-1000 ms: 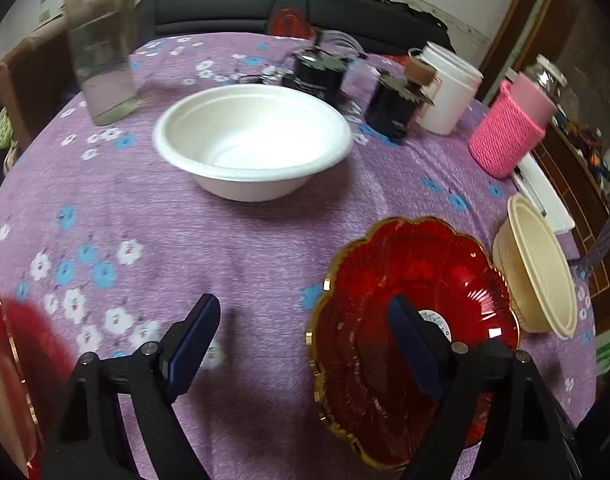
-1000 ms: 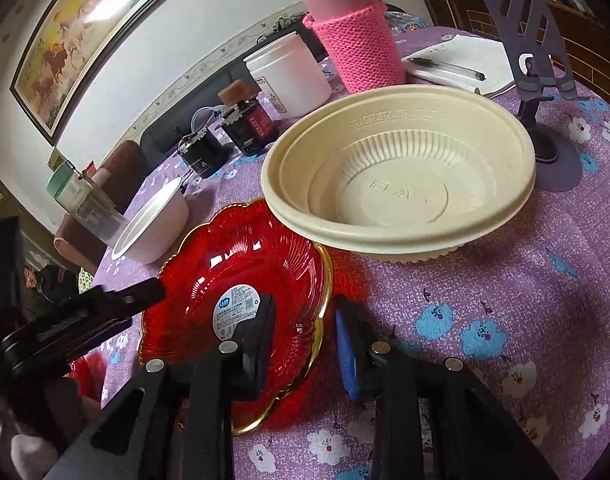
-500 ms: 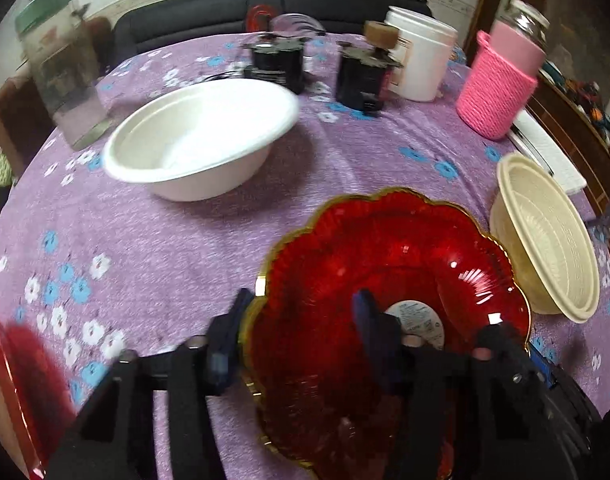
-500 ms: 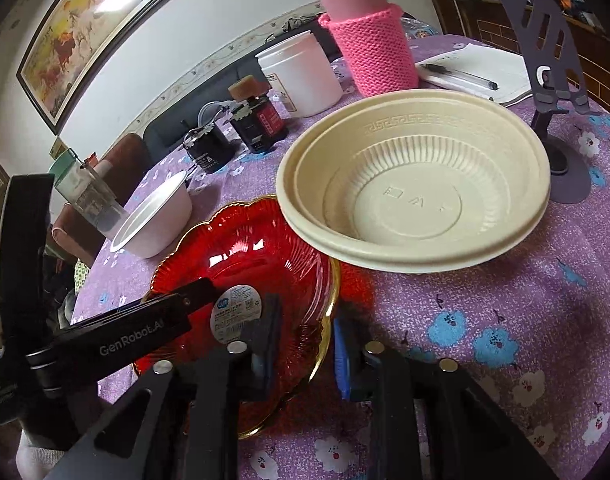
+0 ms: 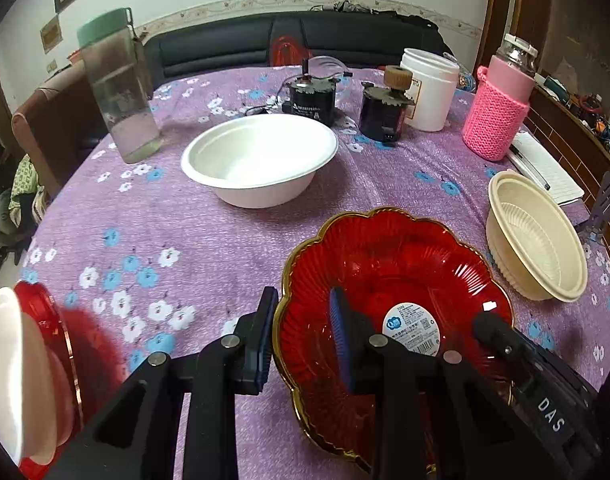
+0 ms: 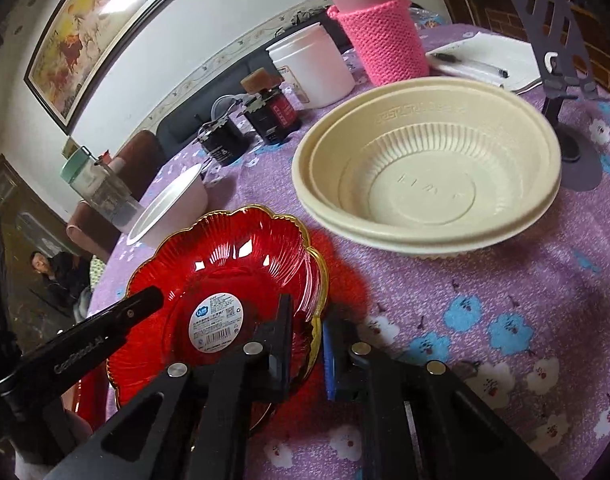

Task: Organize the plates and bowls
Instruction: 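Carry the red stickered plate onto the stack by the chair and lower it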

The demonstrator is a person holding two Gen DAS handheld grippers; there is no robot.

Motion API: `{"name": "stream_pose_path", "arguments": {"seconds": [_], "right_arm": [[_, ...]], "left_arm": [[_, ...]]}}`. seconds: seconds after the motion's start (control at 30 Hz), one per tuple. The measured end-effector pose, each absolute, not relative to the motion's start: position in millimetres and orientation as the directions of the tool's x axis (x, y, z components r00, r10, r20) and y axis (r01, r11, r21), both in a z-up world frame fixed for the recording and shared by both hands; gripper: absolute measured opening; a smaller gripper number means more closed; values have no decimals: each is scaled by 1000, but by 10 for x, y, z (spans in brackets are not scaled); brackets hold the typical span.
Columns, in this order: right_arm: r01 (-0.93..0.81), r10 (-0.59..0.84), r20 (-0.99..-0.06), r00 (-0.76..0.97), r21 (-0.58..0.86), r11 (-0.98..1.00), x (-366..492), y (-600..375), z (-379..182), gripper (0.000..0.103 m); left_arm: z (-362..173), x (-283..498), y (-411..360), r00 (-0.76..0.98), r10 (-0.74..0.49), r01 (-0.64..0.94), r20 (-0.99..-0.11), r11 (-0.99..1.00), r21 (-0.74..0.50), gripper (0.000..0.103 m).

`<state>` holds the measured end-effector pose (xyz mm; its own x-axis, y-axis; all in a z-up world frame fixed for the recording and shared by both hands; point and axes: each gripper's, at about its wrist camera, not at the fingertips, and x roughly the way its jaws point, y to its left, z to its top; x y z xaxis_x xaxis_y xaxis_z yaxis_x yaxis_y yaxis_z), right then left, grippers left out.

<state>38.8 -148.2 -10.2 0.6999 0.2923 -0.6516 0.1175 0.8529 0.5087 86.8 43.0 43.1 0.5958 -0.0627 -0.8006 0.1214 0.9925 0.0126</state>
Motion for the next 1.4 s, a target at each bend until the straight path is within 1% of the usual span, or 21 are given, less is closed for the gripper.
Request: {"name": "stream_pose_path", "arguments": {"seconds": [0.23,0.37,0.57,0.73,0.93,1.07,1.17,1.4], "right_arm": [[49,364,-616,699,548,835,313,-1354,-58,13],[9,408,-589,697,577,817,235,-1220,16,14],[-67,430,-540,723,564,823,35,-839,360,14],[-139,468,-534,704,543,828,-9,-418,590,14],[-227,537,-538,649,537,812,67,207,772,14],[-284,565,-553,612,513,810,104,669,855,14],[-320,575,-573,584,488,812,163,999,861,14],[-357,562,-623,544,434,827,262,1455,738,14]], "left_arm": [[527,666,618,609,-56,95,-791,995,3,25],[680,487,792,642,-38,60,-766,998,1,25],[1001,206,1173,702,-22,8,-711,1000,-24,25],[1252,-7,1649,741,2,-58,-671,996,-61,26],[1421,-197,2267,763,55,-152,-644,984,-96,26],[1447,-285,2743,761,95,-231,-642,964,-132,26],[1400,-308,3018,749,114,-278,-653,948,-153,26],[1176,-335,3400,720,142,-349,-680,920,-177,26]]}}
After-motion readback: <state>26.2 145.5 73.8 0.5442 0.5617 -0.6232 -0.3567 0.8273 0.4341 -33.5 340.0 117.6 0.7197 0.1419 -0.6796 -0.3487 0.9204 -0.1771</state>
